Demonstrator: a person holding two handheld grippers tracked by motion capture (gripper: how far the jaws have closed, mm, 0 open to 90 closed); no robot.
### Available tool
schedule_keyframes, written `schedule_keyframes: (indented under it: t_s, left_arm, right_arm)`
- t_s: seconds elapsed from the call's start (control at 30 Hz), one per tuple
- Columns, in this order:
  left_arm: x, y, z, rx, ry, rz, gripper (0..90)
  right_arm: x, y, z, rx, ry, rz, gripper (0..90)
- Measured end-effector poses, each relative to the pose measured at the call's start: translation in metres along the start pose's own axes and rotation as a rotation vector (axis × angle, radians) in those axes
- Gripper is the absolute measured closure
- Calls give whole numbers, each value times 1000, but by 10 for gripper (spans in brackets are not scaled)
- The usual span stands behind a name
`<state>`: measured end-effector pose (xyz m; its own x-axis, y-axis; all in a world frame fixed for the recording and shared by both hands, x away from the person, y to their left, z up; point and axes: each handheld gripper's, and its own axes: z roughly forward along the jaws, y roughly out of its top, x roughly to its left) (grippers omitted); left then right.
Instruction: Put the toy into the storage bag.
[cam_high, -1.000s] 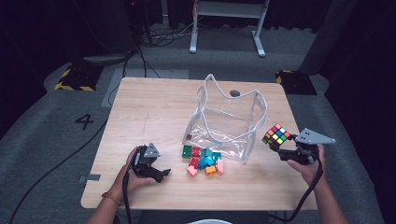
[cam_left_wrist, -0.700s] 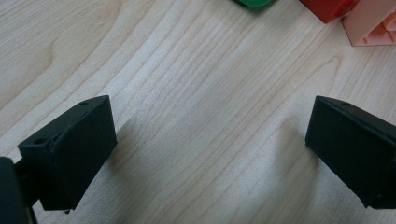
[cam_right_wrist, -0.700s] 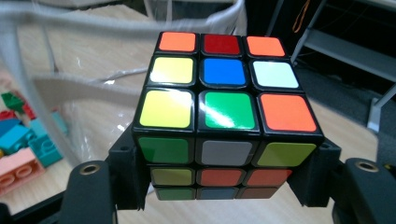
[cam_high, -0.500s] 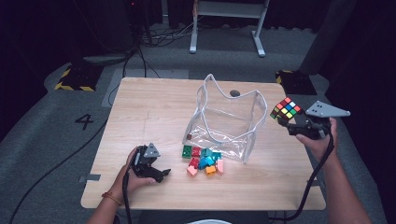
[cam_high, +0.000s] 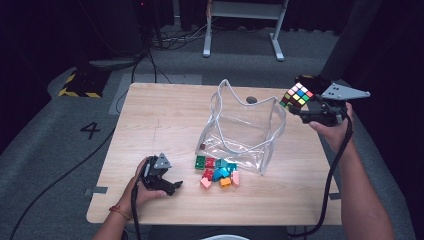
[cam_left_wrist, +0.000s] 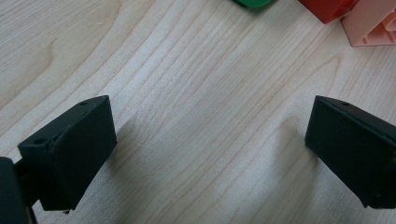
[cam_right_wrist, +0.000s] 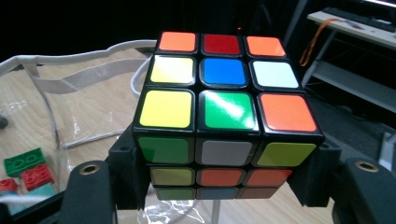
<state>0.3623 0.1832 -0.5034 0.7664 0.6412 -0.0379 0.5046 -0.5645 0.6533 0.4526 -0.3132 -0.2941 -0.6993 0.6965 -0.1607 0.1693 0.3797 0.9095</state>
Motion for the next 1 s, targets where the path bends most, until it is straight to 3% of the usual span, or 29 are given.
schedule_keyframes:
  t_s: [0.23,0.57,0.63,0.83,1.0]
  left_arm:
    - [0,0,0,0,-1,0,20]
    - [0,0,0,-1,0,0,21]
    - [0,0,0,1,-2,0,20]
    - [0,0,0,1,-1,0,21]
    - [0,0,0,1,-2,0,21]
  right_arm:
    - [11,18,26,25,80,-22,338]
    - [30,31,48,67,206,-77,338]
    - [34,33,53,74,235,-112,338]
    - [48,34,68,136,302,-162,338]
    - [55,33,82,231,338,-224,338]
